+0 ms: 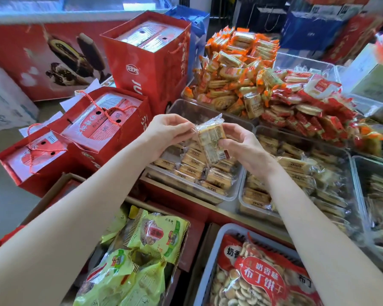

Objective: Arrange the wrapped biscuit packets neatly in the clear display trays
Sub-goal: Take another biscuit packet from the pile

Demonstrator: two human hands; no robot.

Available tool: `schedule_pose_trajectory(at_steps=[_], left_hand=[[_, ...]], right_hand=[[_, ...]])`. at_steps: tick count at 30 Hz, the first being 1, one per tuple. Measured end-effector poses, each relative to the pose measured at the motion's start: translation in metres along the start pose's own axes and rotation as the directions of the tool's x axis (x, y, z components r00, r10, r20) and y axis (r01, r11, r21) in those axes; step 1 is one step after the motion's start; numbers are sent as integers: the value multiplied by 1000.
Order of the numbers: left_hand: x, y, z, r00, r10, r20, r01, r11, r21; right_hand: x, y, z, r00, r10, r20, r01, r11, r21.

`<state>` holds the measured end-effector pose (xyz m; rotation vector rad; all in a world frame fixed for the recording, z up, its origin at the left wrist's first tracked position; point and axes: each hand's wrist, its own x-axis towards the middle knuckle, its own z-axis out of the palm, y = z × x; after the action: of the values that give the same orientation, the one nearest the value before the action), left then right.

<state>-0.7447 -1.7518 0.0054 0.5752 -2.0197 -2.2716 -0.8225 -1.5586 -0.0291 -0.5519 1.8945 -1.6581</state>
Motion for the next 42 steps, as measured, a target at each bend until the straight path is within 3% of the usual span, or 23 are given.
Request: schedule_pose_trajectory(at_steps=[3, 6, 10, 16, 19, 22, 26, 29, 34, 38, 42], left_hand=[[0, 11, 2, 995, 30, 92, -54, 962, 268], [1, 13, 5, 978, 179, 106, -208, 794, 572], [4, 12, 3, 949, 313, 32, -256, 710, 656], [7, 7, 1, 944, 317, -90, -194, 755, 626], [4, 0, 5, 979, 138, -149, -59, 894, 444], [-8, -14, 10, 996, -83, -21, 86, 962, 258], [-15, -15, 8, 994, -111, 7, 111, 993, -29], [-12, -9, 5, 990, -139, -33, 138, 990, -42], [-11, -6, 2, 995, -88, -45, 95, 974, 204], [-8, -3, 1, 986, 158, 53, -153, 739, 655], [-9, -5, 2, 978, 194, 70, -184, 669, 720]], right_hand=[[-3, -7, -6, 1000, -14, 9, 14, 997, -73], [-2, -15, -8, 999, -26, 26, 29, 991, -134], [-2, -19, -8, 1000, -8, 20, 11, 986, -166], [3, -17, 1, 996, 61, -59, -68, 989, -132], [6, -15, 8, 977, 115, -180, -111, 993, 32], [10, -17, 13, 952, 150, -266, -107, 980, 169], [14, -23, 19, 934, 182, -308, -107, 963, 246], [16, -26, 20, 935, 197, -296, -117, 957, 265], [15, -28, 17, 941, 217, -261, -139, 948, 287], [12, -26, 16, 935, 237, -263, -155, 942, 298], [9, -27, 15, 929, 186, -319, -117, 968, 223]])
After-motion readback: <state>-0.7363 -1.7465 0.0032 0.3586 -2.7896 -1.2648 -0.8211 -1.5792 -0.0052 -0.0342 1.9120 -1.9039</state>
